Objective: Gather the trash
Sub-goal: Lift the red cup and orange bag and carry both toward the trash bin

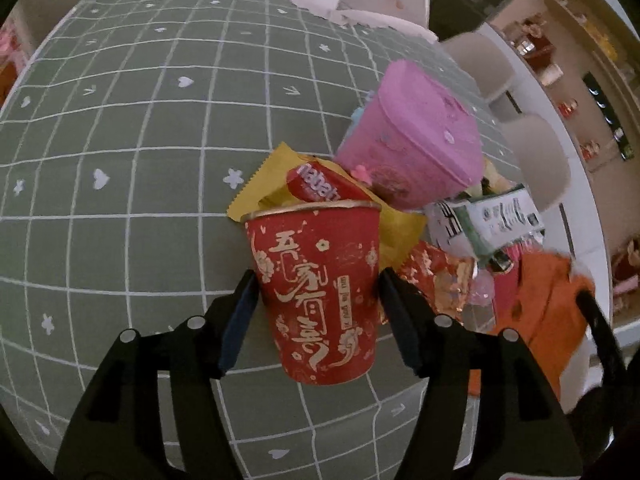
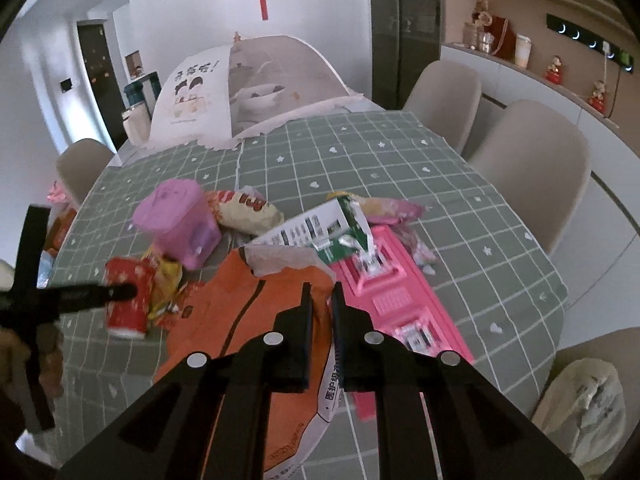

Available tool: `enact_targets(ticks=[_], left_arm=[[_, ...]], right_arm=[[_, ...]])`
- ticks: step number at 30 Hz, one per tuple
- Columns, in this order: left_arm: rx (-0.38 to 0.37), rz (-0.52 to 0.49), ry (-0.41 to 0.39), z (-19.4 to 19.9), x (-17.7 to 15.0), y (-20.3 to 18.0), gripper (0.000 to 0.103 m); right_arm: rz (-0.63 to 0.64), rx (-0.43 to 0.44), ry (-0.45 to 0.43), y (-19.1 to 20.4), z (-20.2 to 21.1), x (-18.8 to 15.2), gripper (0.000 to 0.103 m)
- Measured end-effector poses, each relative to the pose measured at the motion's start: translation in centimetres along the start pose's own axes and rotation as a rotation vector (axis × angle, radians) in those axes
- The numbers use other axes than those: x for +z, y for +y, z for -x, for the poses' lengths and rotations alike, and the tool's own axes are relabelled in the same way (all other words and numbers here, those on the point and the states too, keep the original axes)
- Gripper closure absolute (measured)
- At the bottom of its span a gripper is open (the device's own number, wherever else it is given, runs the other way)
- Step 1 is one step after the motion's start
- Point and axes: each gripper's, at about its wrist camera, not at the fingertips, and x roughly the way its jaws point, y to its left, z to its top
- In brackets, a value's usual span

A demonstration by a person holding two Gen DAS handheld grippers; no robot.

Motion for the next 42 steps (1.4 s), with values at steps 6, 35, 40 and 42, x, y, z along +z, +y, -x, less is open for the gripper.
enact_targets(ticks=[6, 35, 40, 42], left_arm=[[-0.005, -0.046, -0.155, 4.9, -1.4, -2.3, 0.049], [-0.213, -0.342, -0.238, 8.0, -5.8, -18.0, 0.049], [-0.283, -0.393, -0.203, 7.2, -6.7, -21.0, 0.049], [-0.306, -0.427, -0.187, 6.8, -7.3, -22.8, 0.049]], right_arm=[[0.031, 0.018, -0.024, -1.4, 2.5, -0.6, 0.093], [-0.055, -0.132, -0.207, -11.1, 12.0, -2.0, 0.093], [-0.09, -0.198, -0.23, -13.5, 14.0, -3.2, 0.093], [-0.111, -0.23, -0.238, -14.8, 15.0, -3.9, 0.093]])
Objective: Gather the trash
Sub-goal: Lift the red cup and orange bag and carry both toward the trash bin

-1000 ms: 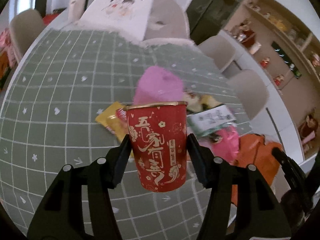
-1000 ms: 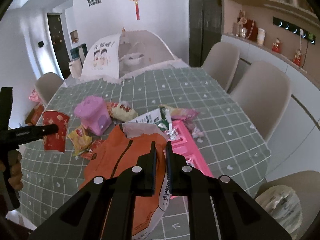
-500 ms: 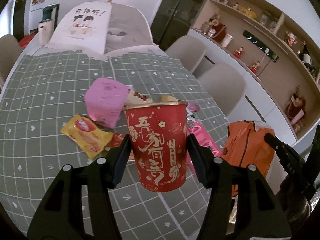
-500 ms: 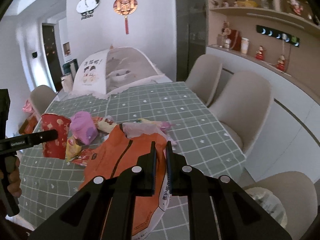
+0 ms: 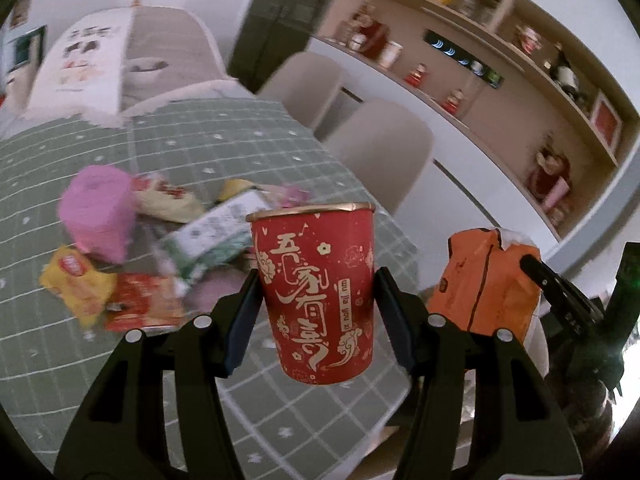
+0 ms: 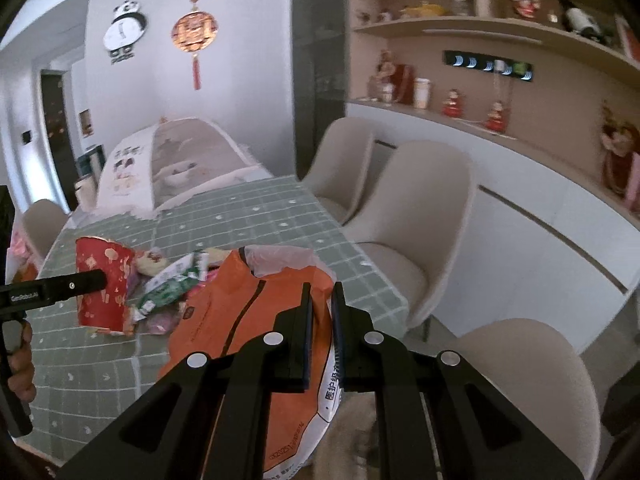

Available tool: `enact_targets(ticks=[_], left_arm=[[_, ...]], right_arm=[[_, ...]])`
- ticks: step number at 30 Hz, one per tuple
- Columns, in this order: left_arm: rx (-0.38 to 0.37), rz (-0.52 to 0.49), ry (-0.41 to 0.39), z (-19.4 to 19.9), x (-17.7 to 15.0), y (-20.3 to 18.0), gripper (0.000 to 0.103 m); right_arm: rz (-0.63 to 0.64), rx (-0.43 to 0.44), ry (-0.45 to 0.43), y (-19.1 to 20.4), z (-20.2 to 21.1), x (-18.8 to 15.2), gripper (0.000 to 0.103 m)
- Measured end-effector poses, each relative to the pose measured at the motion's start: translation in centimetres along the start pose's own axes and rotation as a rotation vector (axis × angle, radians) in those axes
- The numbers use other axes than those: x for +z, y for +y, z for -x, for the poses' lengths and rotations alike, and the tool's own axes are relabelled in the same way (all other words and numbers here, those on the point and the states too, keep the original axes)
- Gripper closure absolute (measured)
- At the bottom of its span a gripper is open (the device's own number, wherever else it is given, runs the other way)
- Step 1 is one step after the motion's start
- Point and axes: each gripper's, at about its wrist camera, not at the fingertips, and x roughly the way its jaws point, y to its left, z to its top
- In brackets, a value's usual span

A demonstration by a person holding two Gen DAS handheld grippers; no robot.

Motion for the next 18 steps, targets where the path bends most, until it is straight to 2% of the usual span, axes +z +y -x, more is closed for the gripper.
enact_targets(ticks=[10, 18], left_arm=[[-0.166, -0.205, 0.095, -5.0, -1.3, -11.3, 0.048], [-0.307, -0.325, 0.214, -10.1, -4.3, -19.8, 0.048]], right_arm=[[-0.112, -0.171, -0.009, -8.5, 4.1, -2.9, 0.093], [-0.182, -0.321, -0.012, -15.1, 7.5, -5.7, 0.093]])
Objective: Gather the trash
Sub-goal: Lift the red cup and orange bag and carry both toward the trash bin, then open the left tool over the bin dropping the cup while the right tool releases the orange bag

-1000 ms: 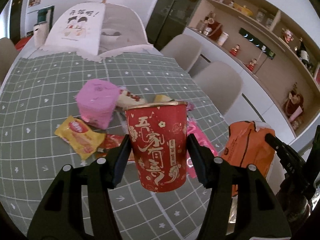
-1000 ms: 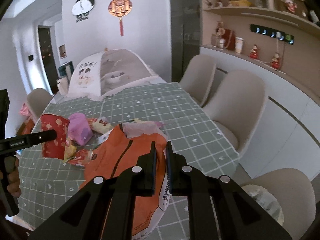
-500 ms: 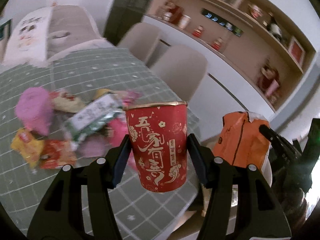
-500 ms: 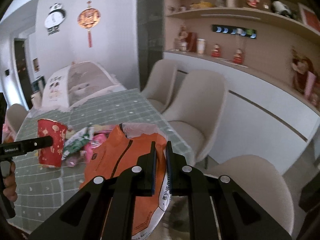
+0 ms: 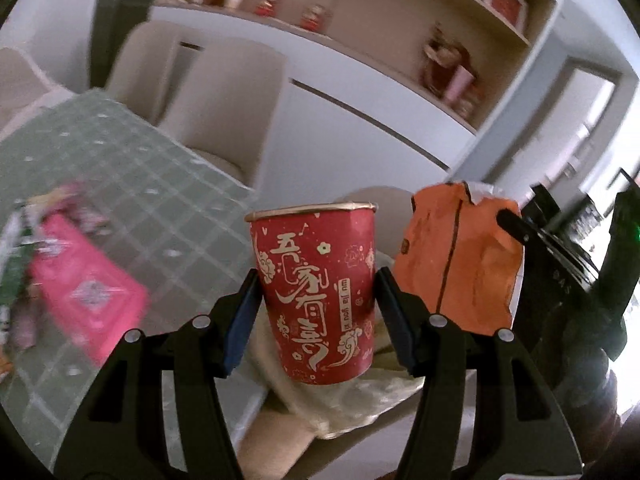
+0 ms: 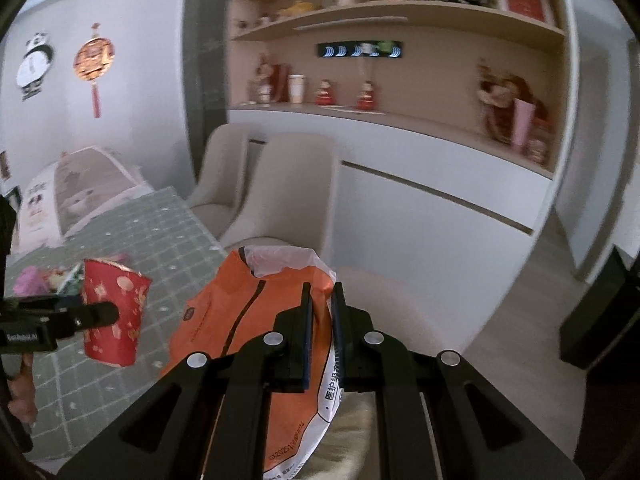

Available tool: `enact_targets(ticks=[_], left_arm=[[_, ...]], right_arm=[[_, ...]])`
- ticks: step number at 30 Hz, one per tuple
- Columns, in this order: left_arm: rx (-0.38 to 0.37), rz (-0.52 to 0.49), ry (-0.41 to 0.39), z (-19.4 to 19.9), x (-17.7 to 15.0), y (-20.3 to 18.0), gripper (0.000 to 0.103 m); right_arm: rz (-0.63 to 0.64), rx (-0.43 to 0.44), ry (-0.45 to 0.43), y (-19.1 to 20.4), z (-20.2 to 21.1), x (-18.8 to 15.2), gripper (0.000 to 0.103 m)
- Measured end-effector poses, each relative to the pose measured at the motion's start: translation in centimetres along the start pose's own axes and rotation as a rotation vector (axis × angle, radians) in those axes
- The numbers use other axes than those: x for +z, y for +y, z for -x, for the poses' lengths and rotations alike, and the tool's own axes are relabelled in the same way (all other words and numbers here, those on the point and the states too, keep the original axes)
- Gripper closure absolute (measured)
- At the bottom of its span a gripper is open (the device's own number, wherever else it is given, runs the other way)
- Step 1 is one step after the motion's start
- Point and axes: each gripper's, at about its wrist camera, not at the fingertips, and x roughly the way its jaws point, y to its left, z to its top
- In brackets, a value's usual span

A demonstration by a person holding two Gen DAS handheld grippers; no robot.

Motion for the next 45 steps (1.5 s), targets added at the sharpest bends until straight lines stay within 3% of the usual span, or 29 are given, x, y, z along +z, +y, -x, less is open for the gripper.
enact_targets(ticks=[9, 14, 18, 25, 31, 36, 41, 43, 45], left_arm=[[-0.109, -0.021, 0.151, -7.9, -0.3, -4.3, 0.046], [-0.051, -0.053, 0.139, -8.1, -0.7, -4.3, 0.043], [-0.093, -0.032, 0.152, -7.3, -0.6, -3.4, 0.038], [0.036, 0.021, 0.005, -2.3, -0.3, -0.8, 0.038], [0.173, 0.052, -0.064, 1.5, -1.3, 1.7, 0.038], [0.235, 0.111, -0.08, 3.5, -2.3, 4.4, 0.038], [0.333, 0.156, -0.117, 5.7, -4.0, 6.6, 0.038], [0.367, 0.169, -0.121, 6.3, -5.0, 7.2, 0.038], [0.385, 0.183, -0.122, 7.0, -5.9, 8.0, 0.038]], right_arm=[[-0.06, -0.082, 0.024, -5.1, -0.3, -1.8, 0.093], [-0.062, -0.073, 0.041, -5.2, -1.7, -2.5, 0.093], [-0.027, -0.064, 0.044, -4.0, -2.8, -2.8, 0.093], [0.036, -0.004, 0.074, -1.2, -5.3, -3.1, 0.093], [0.106, 0.062, 0.211, 2.4, -10.1, -5.9, 0.093], [0.07, 0.124, 0.347, 3.9, -12.8, -8.5, 0.093], [-0.023, 0.155, 0.353, 2.9, -12.6, -8.5, 0.091], [-0.053, 0.174, 0.354, 2.2, -12.2, -8.3, 0.085], [-0.057, 0.166, 0.306, 1.9, -11.2, -7.9, 0.065]])
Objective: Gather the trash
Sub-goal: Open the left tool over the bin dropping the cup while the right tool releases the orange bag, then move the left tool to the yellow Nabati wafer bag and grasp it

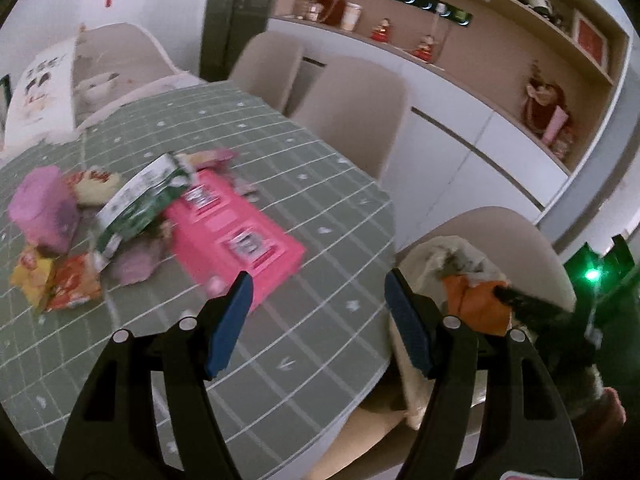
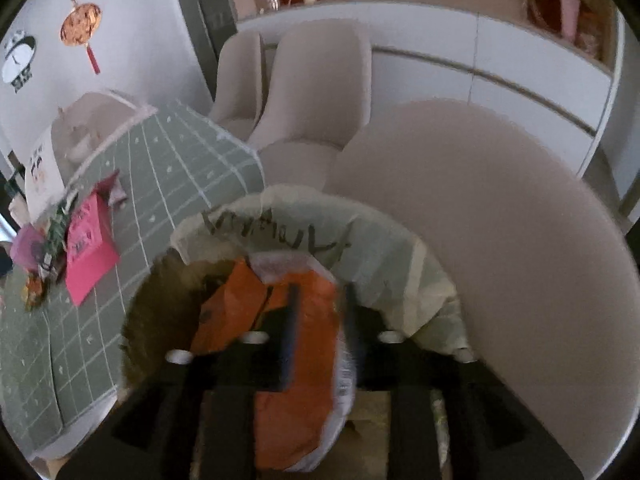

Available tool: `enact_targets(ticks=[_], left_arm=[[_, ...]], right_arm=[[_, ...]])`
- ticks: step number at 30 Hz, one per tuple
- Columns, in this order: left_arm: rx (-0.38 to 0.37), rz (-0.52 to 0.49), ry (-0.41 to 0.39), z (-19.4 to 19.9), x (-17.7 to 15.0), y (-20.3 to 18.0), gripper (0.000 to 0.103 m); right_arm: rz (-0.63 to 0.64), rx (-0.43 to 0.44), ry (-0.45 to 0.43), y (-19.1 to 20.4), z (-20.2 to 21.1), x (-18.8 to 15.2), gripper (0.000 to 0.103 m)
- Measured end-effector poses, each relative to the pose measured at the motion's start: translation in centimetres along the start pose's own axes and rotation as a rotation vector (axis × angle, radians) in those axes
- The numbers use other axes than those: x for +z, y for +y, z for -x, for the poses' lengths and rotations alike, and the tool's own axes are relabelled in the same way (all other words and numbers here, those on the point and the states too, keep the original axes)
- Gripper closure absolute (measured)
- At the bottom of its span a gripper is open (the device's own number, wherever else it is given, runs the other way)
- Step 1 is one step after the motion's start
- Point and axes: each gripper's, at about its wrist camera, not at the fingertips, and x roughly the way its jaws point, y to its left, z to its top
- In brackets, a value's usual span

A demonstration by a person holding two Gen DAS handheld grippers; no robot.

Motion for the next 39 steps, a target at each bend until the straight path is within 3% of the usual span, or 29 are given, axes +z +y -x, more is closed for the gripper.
enact_targets(ticks=[1, 2, 9, 17, 21, 26, 31, 36, 39], left_arm=[[0.01, 0.005, 0.0, 0.2, -0.4, 0.6, 0.038], [0.017, 0.007, 0.0, 0.3, -0.6, 1.0, 0.038], [0.024, 0.084, -0.005, 1.4, -1.0, 6.7, 0.038], [0.131, 0.119, -0.05, 5.2, -1.1, 17.8, 0.038], [0.19, 0.235, -0.039, 6.1, -1.4, 25.7, 0.038], [0.221, 0.453, 0.029, 5.2, -2.8, 33.6, 0.038], [0.176, 0.567, 0.113, 3.0, -4.0, 36.0, 0.041], [0.148, 0.574, 0.162, 1.2, -4.5, 35.0, 0.041], [0.185, 0.557, 0.153, 0.6, -3.9, 34.3, 0.041]], right_arm=[[0.01, -0.002, -0.027, 0.1, 0.7, 0.0, 0.048], [0.02, -0.008, -0.055, 0.2, 1.4, -0.1, 0.041], [0.057, -0.029, -0.115, 3.5, 5.0, 0.6, 0.041], [0.126, 0.014, -0.128, 14.3, 6.2, 1.1, 0.041], [0.149, 0.035, -0.149, 20.4, 5.9, 0.7, 0.041], [0.175, 0.028, -0.111, 24.9, 4.6, -0.1, 0.041], [0.227, 0.006, -0.071, 27.3, 3.6, -0.6, 0.041], [0.244, 0.006, -0.062, 28.2, 3.2, -0.8, 0.041], [0.247, 0.012, -0.057, 28.4, 3.2, -0.9, 0.041]])
